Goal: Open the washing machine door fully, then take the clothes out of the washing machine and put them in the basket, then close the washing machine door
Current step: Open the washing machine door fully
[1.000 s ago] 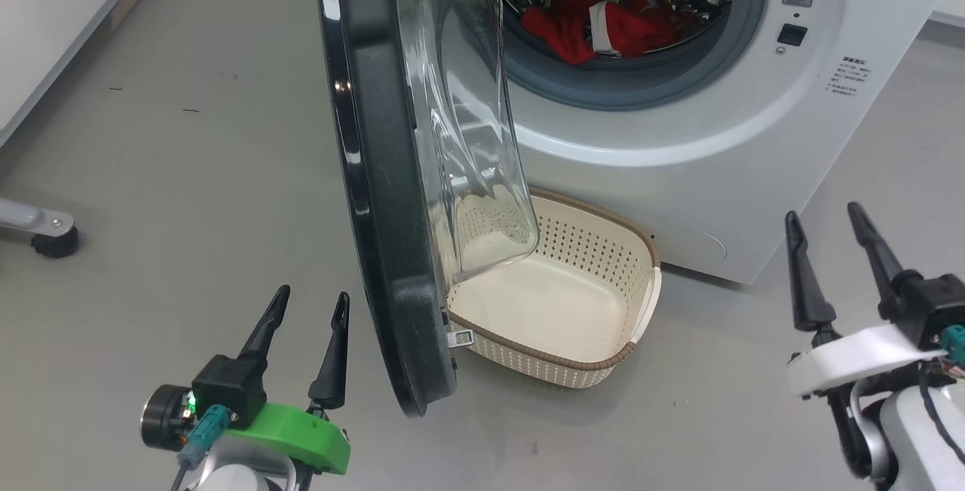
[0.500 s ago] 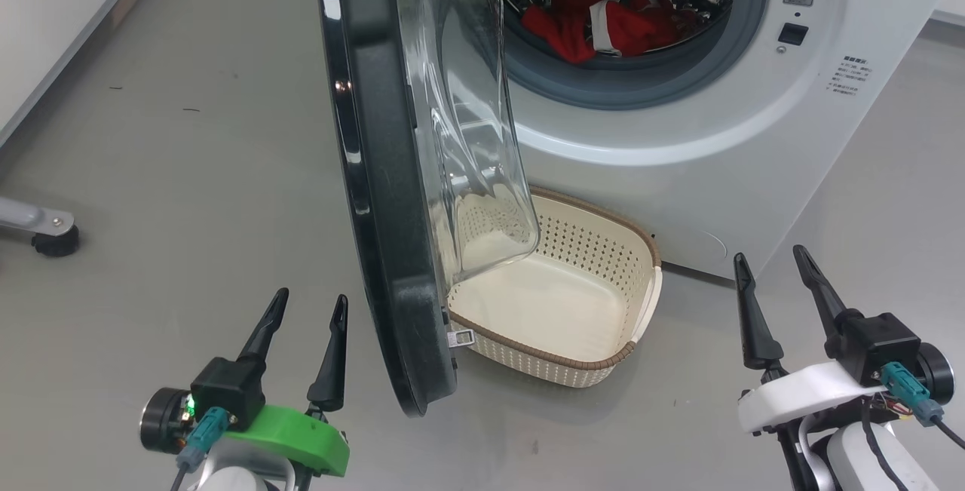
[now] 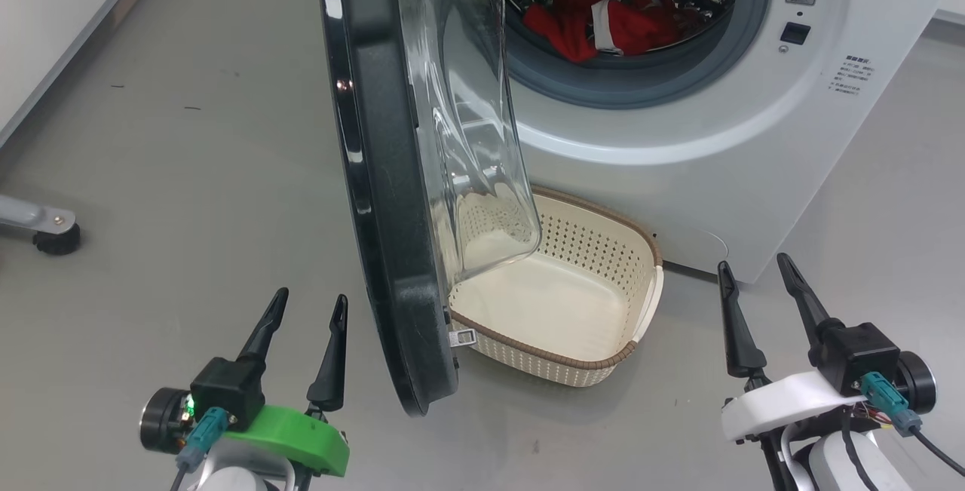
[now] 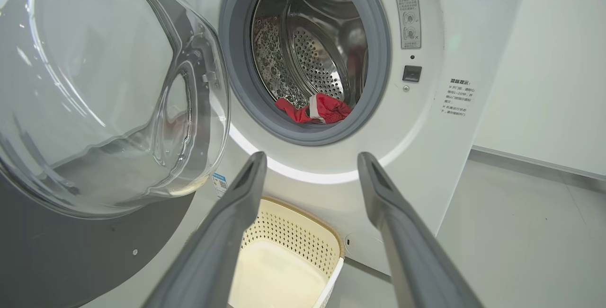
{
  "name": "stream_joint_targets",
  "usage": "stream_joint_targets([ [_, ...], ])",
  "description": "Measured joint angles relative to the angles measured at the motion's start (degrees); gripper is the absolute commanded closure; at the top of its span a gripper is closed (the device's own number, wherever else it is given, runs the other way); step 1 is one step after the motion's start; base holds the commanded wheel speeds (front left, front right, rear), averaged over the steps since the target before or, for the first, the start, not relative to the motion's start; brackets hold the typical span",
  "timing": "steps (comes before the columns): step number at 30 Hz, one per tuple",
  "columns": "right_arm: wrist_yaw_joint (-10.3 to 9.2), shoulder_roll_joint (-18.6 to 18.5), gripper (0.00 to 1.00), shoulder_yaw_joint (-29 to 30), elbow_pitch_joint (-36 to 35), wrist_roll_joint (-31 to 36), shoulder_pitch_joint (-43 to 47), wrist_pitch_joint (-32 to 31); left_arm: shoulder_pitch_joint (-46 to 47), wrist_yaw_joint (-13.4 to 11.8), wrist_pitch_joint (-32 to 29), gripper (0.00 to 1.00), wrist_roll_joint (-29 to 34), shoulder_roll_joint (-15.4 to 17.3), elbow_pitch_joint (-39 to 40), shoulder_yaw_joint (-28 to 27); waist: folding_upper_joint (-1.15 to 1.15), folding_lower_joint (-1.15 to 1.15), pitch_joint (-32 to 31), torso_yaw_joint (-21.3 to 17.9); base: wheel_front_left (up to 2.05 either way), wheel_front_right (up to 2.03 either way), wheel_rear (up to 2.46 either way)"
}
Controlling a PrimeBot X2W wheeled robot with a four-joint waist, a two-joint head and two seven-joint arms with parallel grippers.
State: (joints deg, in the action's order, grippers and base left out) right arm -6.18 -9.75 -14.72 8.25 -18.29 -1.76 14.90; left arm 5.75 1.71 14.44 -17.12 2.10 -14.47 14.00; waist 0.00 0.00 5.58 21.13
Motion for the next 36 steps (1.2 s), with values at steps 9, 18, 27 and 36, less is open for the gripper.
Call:
stream_joint_targets([
  [9, 0.58, 0.99, 0.0, 1.43, 0.01, 1.3, 0.26, 0.0, -0.02, -0.14, 0.0, 0.0, -0.03, 0.0, 0.02, -0.03, 0.0, 0.0, 0.06, 0.02, 0.0, 0.0, 0.0],
  [18, 1.56, 2.07, 0.0, 2.57, 0.02, 2.13, 1.08, 0.0, -0.12, -0.35, 0.0, 1.0, -0.51, 0.0, -0.02, -0.05, 0.0, 0.0, 0.19, 0.17, 0.0, 0.0, 0.0],
  [27, 2.1, 2.66, 0.0, 3.69, 0.0, 3.45, 1.08, 0.0, -0.12, -1.19, 0.0, 1.0, -0.92, 0.0, 1.49, -1.67, 0.0, 0.0, 0.27, 0.39, 0.0, 0.0, 0.0],
  [36, 3.19, 3.56, 0.0, 4.64, -0.09, 4.32, 1.1, 0.0, 0.33, -2.66, 0.01, 1.0, -0.79, -0.01, 8.21, -5.46, 0.0, 0.0, 0.16, 0.75, 0.0, 0.0, 0.0],
])
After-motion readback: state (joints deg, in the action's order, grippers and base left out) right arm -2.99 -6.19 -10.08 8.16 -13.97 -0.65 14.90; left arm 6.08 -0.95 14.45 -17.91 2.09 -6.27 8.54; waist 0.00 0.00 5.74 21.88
